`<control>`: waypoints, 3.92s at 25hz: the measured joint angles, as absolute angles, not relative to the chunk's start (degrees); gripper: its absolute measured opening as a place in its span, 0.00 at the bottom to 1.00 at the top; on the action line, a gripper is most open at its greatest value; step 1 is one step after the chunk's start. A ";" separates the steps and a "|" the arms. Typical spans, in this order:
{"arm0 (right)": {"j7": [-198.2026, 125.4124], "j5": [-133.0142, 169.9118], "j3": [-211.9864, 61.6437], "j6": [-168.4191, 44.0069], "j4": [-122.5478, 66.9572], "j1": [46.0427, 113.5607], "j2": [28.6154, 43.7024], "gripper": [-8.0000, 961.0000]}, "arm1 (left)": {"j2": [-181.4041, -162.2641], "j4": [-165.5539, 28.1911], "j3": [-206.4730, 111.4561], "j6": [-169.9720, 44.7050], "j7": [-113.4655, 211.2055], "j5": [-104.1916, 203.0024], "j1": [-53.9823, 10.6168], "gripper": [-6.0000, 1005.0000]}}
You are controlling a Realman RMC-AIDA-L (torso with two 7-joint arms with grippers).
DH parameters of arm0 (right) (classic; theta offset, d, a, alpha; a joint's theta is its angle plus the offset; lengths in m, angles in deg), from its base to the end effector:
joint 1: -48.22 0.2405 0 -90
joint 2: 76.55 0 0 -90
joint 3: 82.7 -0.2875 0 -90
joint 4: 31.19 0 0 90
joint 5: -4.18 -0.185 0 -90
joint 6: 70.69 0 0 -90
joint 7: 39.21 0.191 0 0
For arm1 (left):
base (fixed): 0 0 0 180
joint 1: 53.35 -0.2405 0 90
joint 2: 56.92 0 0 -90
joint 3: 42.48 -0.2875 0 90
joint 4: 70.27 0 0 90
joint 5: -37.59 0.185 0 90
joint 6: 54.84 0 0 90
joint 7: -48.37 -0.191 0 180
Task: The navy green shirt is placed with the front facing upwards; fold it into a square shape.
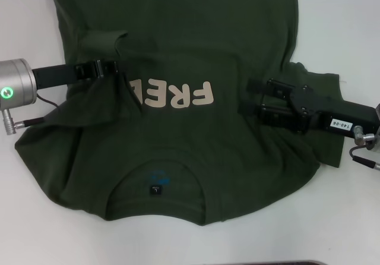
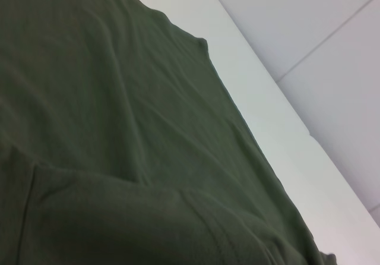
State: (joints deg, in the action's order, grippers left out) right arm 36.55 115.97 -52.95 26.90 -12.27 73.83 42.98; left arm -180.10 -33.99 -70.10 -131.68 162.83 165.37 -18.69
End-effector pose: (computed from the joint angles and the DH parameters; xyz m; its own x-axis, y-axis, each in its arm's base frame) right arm 0.2548 0.2833 -0.0739 0.4751 -0.5209 -0.7092 -0.6246 -0.7673 0.1452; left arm -0.2723 0.3710 -0.0794 0.3202 0.7867 0.5279 0.9200 -0.3910 0.0247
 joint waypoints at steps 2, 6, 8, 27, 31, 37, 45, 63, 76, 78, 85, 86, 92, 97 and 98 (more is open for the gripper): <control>36.55 115.97 -52.93 26.89 -12.46 73.87 42.98 0.92 | -180.13 -34.73 -70.04 -130.69 162.85 164.90 -18.64 0.01; 36.55 115.97 -52.92 26.87 -12.63 73.89 42.98 0.92 | -180.16 -36.16 -69.95 -129.43 162.87 163.06 -18.74 0.01; 36.55 115.97 -52.88 26.86 -12.67 73.89 42.97 0.92 | -180.23 -36.49 -69.91 -129.42 162.85 161.64 -19.06 0.01; 36.55 115.79 -52.99 27.16 -12.62 73.67 42.98 0.92 | -180.34 -35.30 -69.71 -133.14 159.42 153.82 -21.92 0.44; 37.08 115.09 -53.01 28.05 -12.34 73.19 42.65 0.92 | -180.24 -34.95 -69.73 -141.28 153.07 147.72 -24.14 0.52; 42.38 114.50 -54.60 33.06 -11.42 71.82 40.29 0.92 | -180.23 -34.31 -69.76 -148.91 150.31 146.50 -24.92 0.76; 66.38 114.83 -56.88 36.88 0.63 68.01 36.37 0.92 | -180.59 -34.70 -69.68 -150.52 146.76 145.01 -25.52 0.88; 94.00 131.25 -59.12 35.45 7.49 68.01 30.40 0.92 | -180.71 -36.40 -69.91 -151.31 140.60 141.58 -25.55 0.87; 92.33 134.42 -59.61 25.14 7.06 66.84 31.75 0.92 | -180.72 -36.70 -70.14 -150.37 139.76 141.83 -25.50 0.87; 91.77 134.69 -59.62 23.57 6.80 66.90 32.15 0.92 | -180.73 -37.19 -70.00 -150.37 139.53 141.84 -25.54 0.87; 90.43 135.00 -59.62 20.08 6.68 67.55 33.82 0.92 | -180.73 -37.85 -69.96 -149.64 139.08 141.92 -25.58 0.87; 90.37 135.01 -59.62 19.82 6.68 67.66 34.03 0.91 | -180.75 -37.85 -70.02 -149.38 139.08 141.93 -25.58 0.87; 90.34 135.05 -59.58 18.51 6.59 68.32 34.85 0.91 | -180.74 -37.85 -70.05 -148.67 139.07 141.97 -25.58 0.87; 90.14 135.05 -59.54 17.29 5.27 69.23 35.35 0.90 | -180.69 -37.84 -70.01 -148.03 139.07 141.99 -25.58 0.87; 90.07 135.05 -59.45 17.03 4.91 69.44 35.40 0.90 | -180.68 -37.84 -70.03 -147.97 139.07 142.00 -25.58 0.87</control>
